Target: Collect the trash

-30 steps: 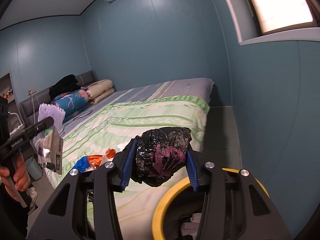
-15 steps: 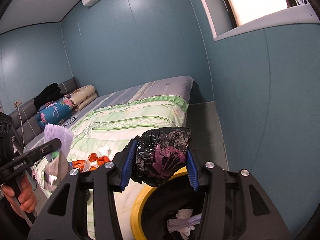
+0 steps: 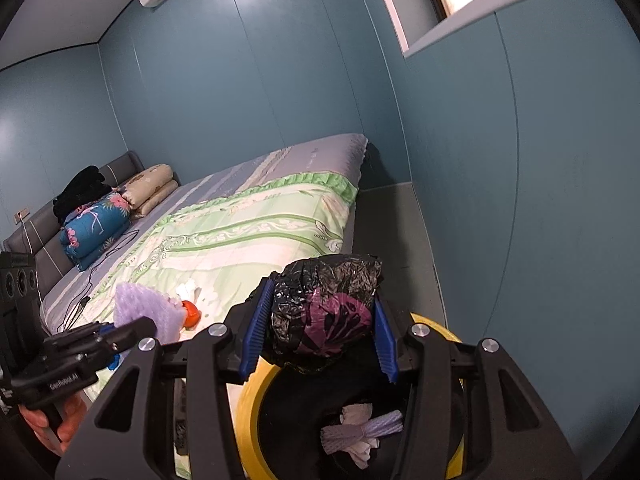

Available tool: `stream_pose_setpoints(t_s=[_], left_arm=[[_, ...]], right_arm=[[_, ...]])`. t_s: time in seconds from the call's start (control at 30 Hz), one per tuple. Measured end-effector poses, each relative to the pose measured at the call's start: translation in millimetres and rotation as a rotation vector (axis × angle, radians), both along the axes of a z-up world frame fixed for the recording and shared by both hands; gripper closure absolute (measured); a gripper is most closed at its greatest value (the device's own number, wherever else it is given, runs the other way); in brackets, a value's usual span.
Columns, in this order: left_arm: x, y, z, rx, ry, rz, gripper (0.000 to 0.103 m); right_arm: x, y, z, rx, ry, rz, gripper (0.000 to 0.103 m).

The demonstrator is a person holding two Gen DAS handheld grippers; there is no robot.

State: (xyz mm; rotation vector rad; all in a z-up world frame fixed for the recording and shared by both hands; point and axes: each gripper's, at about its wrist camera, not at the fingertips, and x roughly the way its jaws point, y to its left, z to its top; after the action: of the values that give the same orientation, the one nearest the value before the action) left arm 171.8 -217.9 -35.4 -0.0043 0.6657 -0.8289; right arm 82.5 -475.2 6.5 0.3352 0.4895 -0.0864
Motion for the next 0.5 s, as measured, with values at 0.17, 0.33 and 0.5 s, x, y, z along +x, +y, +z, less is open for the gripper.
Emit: stream_pose_setpoints(t_s=[0.17, 0.33, 0.5], left_arm=[[4.3, -13.5, -16.9, 0.024, 0.038, -0.028, 0.082], [9.8, -23.8, -28.6, 0.031, 0.081, -0.06, 0.082], [11.4, -34.0, -39.9, 0.058, 0.102, -0.066, 0.082]], right_arm=[[6.7, -7.1, -10.4, 0.022, 0.036, -0.017, 0.059], [12.5, -13.1, -20.7, 0.07, 0.071, -0.029, 0.059], [18.7, -16.1, -28.5, 0.095, 0.098, -0.031, 0.058]])
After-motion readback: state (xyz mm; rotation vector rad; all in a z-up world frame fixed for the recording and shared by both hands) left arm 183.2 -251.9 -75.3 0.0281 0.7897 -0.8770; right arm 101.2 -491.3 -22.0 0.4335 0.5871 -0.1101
